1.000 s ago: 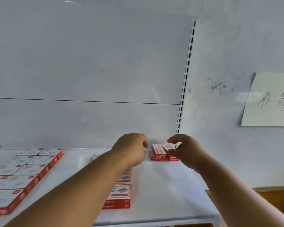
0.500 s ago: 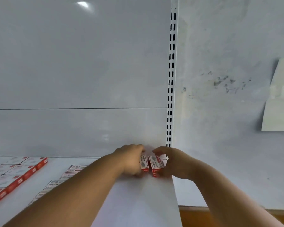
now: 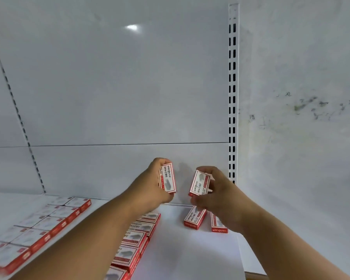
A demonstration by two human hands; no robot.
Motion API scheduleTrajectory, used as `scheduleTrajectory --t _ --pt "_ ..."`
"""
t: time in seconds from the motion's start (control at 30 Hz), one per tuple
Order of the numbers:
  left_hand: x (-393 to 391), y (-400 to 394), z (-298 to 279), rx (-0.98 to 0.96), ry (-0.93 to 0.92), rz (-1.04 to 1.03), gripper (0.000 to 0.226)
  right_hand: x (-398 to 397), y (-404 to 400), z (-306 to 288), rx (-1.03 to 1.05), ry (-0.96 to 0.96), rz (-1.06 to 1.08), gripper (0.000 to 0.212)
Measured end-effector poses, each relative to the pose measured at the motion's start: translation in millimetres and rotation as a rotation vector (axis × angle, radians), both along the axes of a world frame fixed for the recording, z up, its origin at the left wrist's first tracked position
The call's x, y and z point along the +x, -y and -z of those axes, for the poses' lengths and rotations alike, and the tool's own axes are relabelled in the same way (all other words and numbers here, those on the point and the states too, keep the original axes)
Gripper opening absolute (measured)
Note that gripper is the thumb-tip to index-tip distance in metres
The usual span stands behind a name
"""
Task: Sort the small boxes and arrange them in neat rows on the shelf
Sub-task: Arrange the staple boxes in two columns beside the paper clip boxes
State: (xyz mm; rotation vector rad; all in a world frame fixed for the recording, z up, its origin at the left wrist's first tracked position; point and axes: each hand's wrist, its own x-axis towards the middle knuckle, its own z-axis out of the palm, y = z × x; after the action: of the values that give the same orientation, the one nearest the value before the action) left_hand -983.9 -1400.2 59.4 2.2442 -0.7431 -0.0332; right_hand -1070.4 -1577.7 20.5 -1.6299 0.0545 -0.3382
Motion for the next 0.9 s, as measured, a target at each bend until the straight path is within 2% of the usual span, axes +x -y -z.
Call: scheduleTrajectory --t 0.1,0.17,0.23,0.33,0.47,0.53,0.63,0.73,0.8,0.9 --pt "-1 -17 -4 -0.139 -0.130 -0.049 0.080 7 -19 -5 0.216 0.019 -0.085 0.059" --pt "0 -32 -8 -0.268 -0.263 -0.027 0.063 12 -33 -9 0.286 0.030 -0.086 0.045" --pt "1 -49 -13 -0.366 -0.352 0.009 0.038 16 -49 -13 0.275 0.044 -0.055 0.042" --pt "9 -76 -14 -0.385 -0.364 0.022 0.033 22 -72 -18 0.247 0.053 0.035 0.039" --pt "23 -108 -7 -0.479 -0.424 -0.023 0.025 30 -100 -17 0.175 0.025 0.135 0.022" --pt "35 -122 1 -0.432 -0.336 -0.075 0.018 31 -114 -15 0.081 -0.015 0.195 0.014" --pt "48 -138 10 -0.356 -0.197 -0.130 0.015 32 -133 -12 0.074 -0.047 0.239 0.019" --pt "59 -149 19 -0.339 -0.204 -0.150 0.014 38 -148 -4 -0.059 -0.094 0.330 0.031" --pt "66 -152 28 -0.311 -0.232 -0.140 0.014 41 -154 3 -0.121 -0.129 0.412 0.028" --pt "74 -154 39 -0.218 -0.169 -0.116 0.018 42 -159 14 -0.091 -0.186 0.507 0.018"
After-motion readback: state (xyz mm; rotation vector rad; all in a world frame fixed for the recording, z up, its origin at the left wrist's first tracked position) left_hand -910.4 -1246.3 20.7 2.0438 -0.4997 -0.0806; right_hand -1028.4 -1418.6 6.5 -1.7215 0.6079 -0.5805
